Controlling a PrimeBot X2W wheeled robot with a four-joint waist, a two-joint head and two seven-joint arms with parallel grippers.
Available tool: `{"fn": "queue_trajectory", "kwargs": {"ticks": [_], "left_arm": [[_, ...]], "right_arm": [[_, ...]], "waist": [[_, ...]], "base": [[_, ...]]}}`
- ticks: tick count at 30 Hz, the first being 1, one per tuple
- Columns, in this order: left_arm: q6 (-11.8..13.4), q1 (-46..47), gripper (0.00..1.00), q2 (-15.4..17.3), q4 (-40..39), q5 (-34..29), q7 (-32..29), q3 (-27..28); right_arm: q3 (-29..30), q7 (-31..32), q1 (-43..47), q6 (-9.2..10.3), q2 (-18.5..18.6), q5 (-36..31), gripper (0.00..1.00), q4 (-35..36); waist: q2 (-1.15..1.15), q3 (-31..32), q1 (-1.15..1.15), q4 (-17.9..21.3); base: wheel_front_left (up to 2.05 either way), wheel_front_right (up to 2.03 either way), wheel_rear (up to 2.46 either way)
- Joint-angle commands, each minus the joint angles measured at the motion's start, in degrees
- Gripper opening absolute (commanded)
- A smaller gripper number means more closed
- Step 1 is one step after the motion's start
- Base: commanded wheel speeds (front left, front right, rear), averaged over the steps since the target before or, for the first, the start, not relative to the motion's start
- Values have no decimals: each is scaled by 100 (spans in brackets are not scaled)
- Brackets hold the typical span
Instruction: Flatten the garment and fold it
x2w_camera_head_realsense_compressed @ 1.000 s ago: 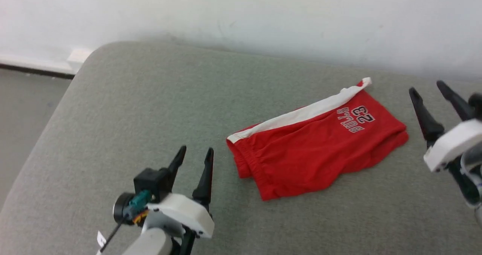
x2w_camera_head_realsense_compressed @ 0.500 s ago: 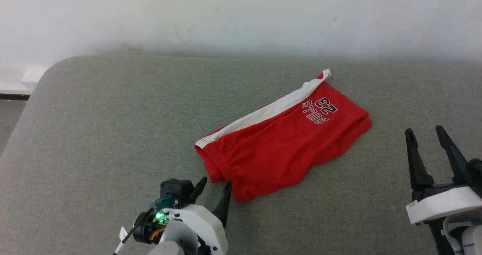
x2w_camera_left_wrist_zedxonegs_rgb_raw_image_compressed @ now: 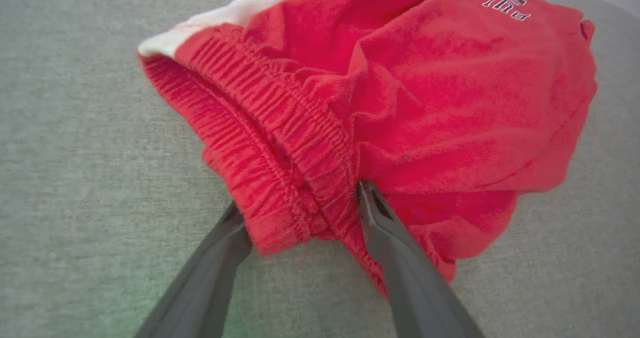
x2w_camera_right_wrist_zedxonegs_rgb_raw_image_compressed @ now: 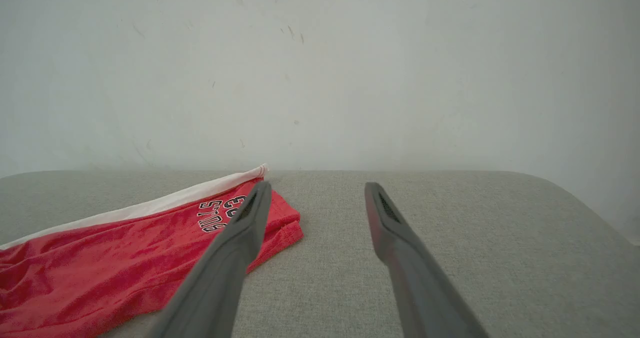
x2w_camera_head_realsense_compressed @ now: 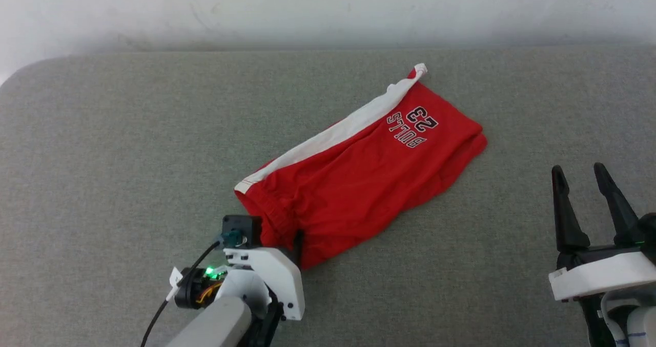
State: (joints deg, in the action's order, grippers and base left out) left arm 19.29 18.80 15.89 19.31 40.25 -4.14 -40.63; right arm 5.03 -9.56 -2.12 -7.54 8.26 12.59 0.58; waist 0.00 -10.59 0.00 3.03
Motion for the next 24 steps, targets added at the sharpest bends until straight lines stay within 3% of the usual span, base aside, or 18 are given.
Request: {"fn": "queue_trajectory", "kwargs": {"ticks": [1,4,5,6,9,13,20,23,24], "left_arm": [[7,-35,100,-35,158,17,-208,-117],[-44,-39,100,-52,269,48,-520,-274],[-98,-50,46,-61,298,75,-635,-337],[-155,-55,3,-70,304,92,-719,-395],[-268,-60,0,-91,263,88,-762,-500],[-250,-29,0,-80,73,-42,-333,-441],[-247,160,0,-49,-575,-318,174,-436],[-266,271,0,-81,-792,-434,238,-513],[-286,337,0,-126,-895,-489,255,-574]], "right_arm": [[6,-5,-28,5,-33,-13,100,19],[12,-8,-63,5,-43,-10,100,-1],[2,6,-84,5,-40,-12,100,-9],[-21,26,-112,5,-18,-17,100,-21],[-109,111,-237,5,123,-46,100,-46],[-225,551,-461,5,408,-18,100,-165],[-518,2526,-1391,5,817,346,100,-921],[-551,3308,-1993,5,873,397,100,-1462],[-484,3750,-2386,5,852,398,100,-1934]], "waist": [[0,-86,0,57],[0,-130,0,43],[0,-133,0,33],[0,-132,0,19],[0,-91,0,-65],[0,8,0,-292],[0,-118,0,-697],[0,-265,0,-852],[0,-358,0,-953]], "base": [[0,0,0],[0,0,0],[0,0,0],[0,0,0],[0,0,0],[0,0,0],[0,0,0],[0,0,0],[0,0,0]]}}
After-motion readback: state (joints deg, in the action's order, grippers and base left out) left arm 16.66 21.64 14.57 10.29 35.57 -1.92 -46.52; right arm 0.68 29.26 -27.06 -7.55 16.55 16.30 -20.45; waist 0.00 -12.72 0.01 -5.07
